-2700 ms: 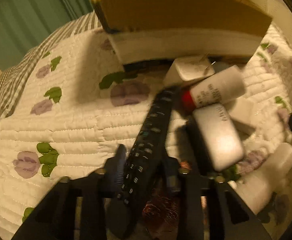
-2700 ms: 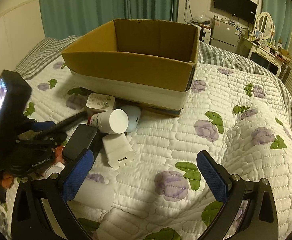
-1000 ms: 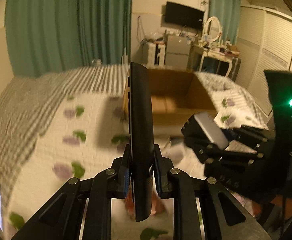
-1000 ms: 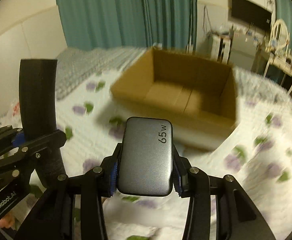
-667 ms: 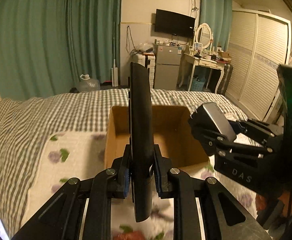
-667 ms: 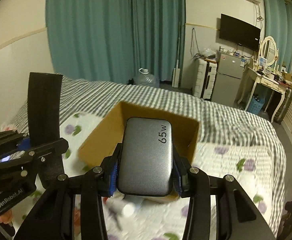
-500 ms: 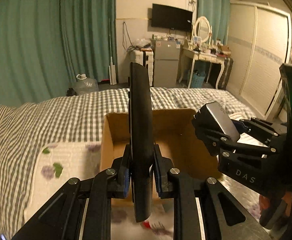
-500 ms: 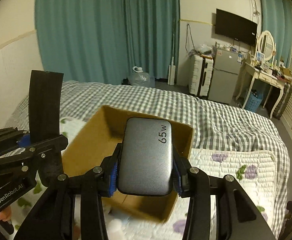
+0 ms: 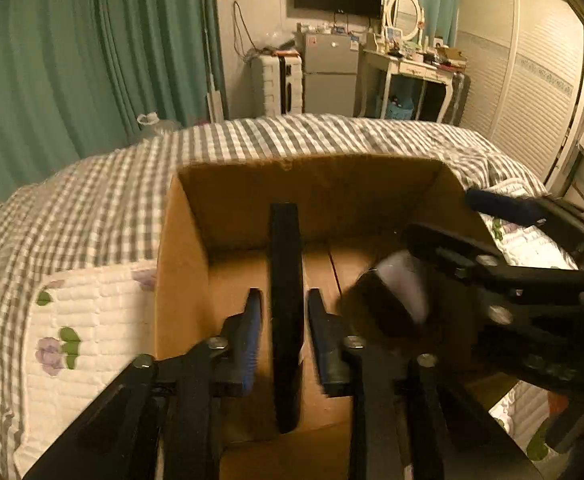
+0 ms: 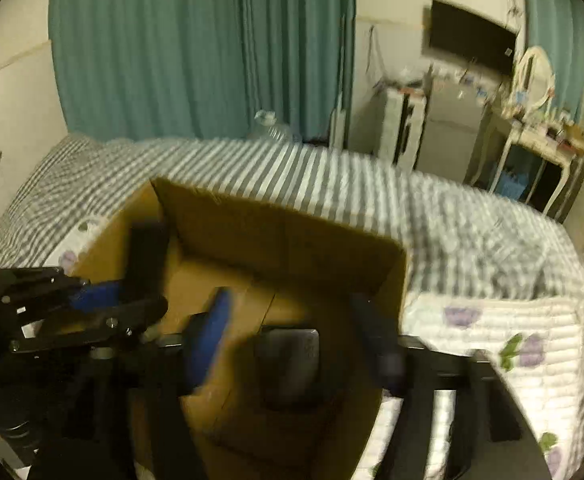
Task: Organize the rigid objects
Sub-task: 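Carry the remote and charger into the box while both tools open to release, then grasp the pink rose phone case with the left tool while the right tool grasps the white hair dryer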
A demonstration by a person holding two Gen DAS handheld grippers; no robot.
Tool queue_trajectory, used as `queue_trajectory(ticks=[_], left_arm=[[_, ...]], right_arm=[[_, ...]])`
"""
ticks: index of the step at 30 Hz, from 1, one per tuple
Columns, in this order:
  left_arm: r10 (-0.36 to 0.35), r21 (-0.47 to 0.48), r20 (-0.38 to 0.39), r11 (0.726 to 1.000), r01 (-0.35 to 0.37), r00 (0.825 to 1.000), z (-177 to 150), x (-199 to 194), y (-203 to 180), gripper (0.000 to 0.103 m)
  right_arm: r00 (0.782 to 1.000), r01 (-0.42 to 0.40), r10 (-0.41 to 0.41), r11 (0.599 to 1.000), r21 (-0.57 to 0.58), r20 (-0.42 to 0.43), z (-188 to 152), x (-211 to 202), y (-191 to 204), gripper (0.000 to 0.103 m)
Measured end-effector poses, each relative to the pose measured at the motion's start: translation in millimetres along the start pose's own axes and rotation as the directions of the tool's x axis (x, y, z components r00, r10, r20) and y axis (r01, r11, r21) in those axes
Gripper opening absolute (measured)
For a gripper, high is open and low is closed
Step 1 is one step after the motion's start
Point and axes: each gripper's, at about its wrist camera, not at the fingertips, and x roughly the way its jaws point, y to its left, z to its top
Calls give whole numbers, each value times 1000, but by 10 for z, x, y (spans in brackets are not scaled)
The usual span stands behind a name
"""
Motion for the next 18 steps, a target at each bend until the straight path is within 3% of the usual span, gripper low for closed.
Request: queue_trajectory(ticks=[1,6,11,13,18], left_arm=[[11,-4,15,1000,-11,1000,-3,-72,9,47],[43,-23,83,999,-41,996,-42,-559,1,48],[41,-57,118,998,-35,992,-191,-1118,-33,54],[49,-56,137,998,-42,989,-298,-1349,-64,60],[71,-54,136,996,-64,988,-645,-1677,-113,62]], right_arm=[[1000,5,-5,1000,5,13,2,-84,-7,71],[998,-28,27,999,26,55,-42,-561,-23,71],[993,-76,80,996,-47,82,-158,-1165,148,75],[993,-80,88,992,-92,82,-203,-1382,261,78],[989,-134,142,978,-157,40,-479,-1642,485,85]])
